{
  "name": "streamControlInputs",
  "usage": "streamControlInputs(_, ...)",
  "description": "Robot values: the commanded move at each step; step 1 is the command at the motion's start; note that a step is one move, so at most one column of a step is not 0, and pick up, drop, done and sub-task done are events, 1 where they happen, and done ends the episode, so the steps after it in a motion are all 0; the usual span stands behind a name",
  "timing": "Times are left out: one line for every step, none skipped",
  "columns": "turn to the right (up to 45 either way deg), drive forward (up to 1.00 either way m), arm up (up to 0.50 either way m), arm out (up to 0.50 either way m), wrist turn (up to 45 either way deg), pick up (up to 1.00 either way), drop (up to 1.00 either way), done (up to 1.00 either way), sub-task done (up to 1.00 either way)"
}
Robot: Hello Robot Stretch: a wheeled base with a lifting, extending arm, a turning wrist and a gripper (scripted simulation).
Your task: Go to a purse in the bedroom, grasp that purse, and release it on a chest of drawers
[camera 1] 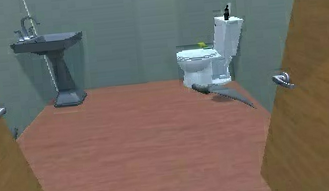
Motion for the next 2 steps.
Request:
streamControlInputs(0.0,1.0,0.0,0.0,0.0,0.0,0.0,0.0,0.0)
streamControlInputs(0.0,0.6,0.0,0.0,0.0,0.0,0.0,0.0,0.0)
